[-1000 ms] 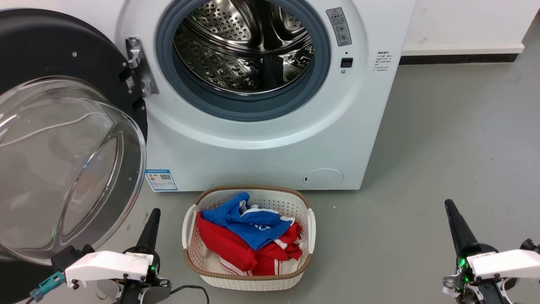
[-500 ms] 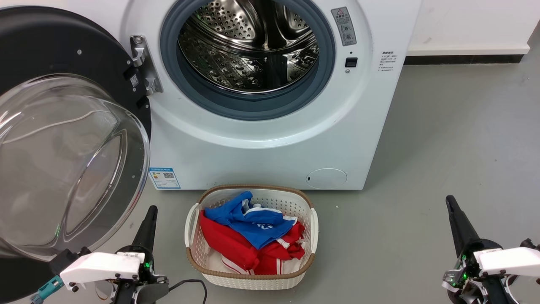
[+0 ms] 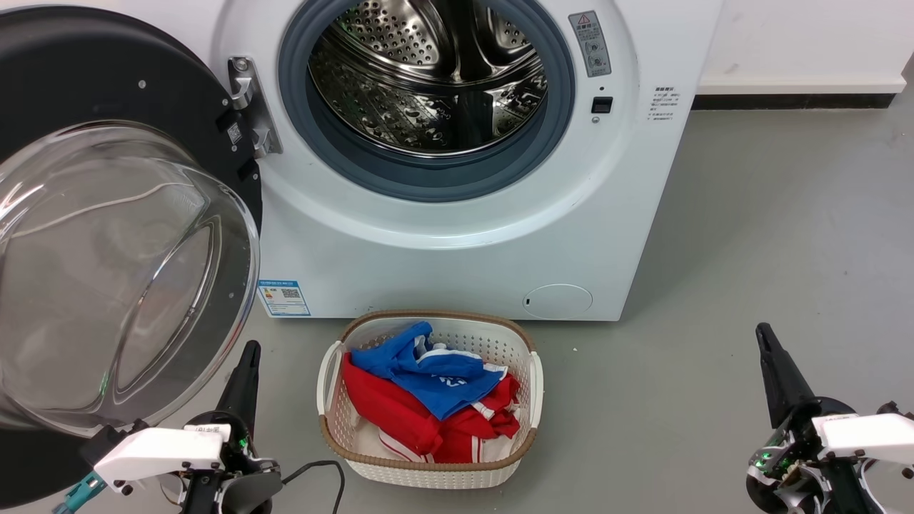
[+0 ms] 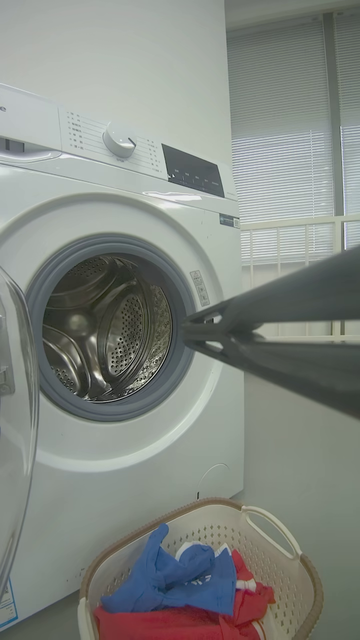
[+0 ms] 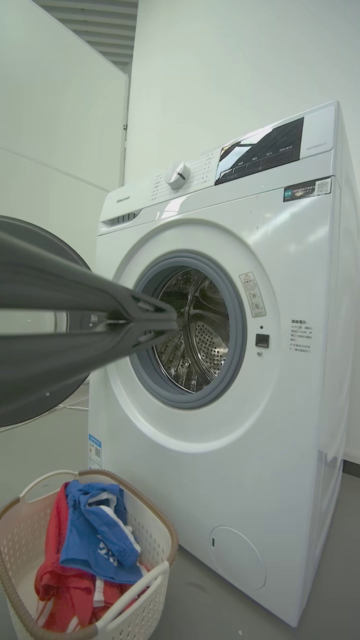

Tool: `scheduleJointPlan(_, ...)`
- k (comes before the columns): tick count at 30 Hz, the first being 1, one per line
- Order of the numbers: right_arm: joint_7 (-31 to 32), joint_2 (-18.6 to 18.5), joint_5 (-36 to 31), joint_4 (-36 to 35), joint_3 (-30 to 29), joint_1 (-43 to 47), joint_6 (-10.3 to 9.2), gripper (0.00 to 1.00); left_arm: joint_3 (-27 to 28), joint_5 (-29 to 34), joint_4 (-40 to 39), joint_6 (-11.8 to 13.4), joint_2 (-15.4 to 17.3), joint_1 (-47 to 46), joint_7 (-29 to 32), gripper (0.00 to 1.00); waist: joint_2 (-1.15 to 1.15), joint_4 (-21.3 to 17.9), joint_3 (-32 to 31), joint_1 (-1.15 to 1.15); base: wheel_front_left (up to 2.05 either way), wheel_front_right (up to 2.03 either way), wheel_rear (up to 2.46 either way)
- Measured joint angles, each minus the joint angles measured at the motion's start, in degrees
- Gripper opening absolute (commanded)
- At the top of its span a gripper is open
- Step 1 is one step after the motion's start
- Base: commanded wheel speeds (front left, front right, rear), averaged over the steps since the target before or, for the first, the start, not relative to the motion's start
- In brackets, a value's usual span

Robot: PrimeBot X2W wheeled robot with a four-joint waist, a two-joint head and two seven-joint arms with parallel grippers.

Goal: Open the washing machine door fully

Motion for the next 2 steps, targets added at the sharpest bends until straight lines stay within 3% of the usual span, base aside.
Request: scheduleJointPlan(2,0.0,0.0,0.8,0.1,-0.1,-0.3,0.0,0.0,0.3,-0.6,0.0,-0.2,-0.2,-0.1,0.2,0.0,0.0,0.1,0.0,0.0,0.0,0.0,0.0)
